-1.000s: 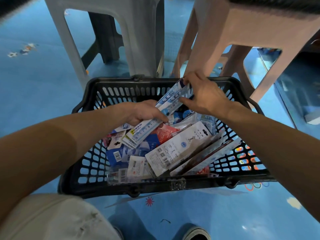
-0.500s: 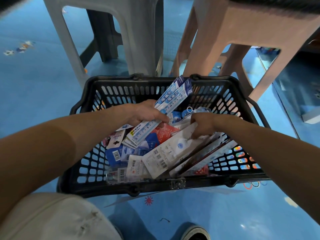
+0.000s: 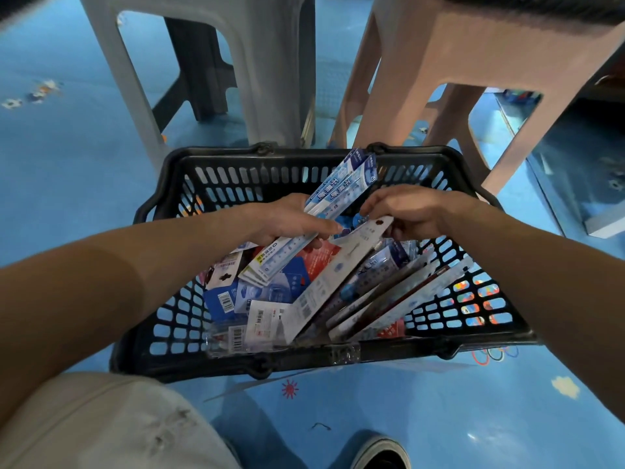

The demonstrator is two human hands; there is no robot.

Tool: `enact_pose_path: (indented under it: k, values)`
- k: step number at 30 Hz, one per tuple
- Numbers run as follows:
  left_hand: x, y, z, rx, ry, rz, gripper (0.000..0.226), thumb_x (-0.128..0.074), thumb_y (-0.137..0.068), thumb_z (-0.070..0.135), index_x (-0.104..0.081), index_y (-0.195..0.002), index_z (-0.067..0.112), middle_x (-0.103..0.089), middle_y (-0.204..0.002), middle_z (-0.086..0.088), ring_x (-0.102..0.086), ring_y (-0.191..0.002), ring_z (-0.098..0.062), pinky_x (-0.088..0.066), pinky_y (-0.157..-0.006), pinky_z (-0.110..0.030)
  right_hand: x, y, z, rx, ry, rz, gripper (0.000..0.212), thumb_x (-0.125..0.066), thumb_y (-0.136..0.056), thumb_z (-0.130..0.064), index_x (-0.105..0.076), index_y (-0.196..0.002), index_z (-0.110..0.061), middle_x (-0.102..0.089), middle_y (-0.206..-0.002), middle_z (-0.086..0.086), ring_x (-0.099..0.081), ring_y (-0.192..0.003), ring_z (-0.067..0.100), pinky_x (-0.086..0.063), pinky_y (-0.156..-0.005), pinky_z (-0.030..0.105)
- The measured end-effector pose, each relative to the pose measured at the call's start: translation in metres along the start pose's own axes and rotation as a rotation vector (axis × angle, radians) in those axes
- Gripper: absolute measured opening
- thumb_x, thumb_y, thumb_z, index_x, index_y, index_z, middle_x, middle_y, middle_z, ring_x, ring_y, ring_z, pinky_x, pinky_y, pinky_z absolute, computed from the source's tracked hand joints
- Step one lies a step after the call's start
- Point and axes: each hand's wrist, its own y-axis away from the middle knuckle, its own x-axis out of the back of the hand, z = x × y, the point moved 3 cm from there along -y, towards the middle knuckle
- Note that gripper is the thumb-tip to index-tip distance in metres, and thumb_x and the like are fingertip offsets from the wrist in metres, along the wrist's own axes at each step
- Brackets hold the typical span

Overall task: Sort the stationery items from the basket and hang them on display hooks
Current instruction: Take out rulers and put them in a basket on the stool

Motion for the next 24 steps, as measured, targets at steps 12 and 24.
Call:
enact_pose_path:
  k: [12,24]
  values:
    - [-0.003,0.005,0.0,-0.037,-0.045,-0.034,0.051,-0.091,-0.074,0.027,-0.068,-0.119,0.016,-0.079,-0.105,-0.003,-0.076,-0.097,-0.021,-0.062,-0.083,-0.038,-0.021,0.007,0.0,0.066,-0.222,-0.144,0.018,-0.05,-0.096,0.015,-0.06,-0.096,0.0,-0.074,-0.103,0.025,-0.077,-0.095,0.029,-0.062,-0.064,0.024]
    - [-0.002,-0.005,-0.004,0.036,-0.158,0.04,0.036,-0.088,-0.081,0.031,-0.068,-0.108,0.019,-0.08,-0.087,0.004,-0.077,-0.077,-0.011,-0.059,-0.058,-0.024,-0.03,-0.006,0.025,0.211,1.292,0.05,0.042,-0.072,-0.086,-0.03,-0.063,-0.127,-0.032,-0.059,-0.127,-0.003,-0.058,-0.116,0.021,-0.052,-0.099,0.039]
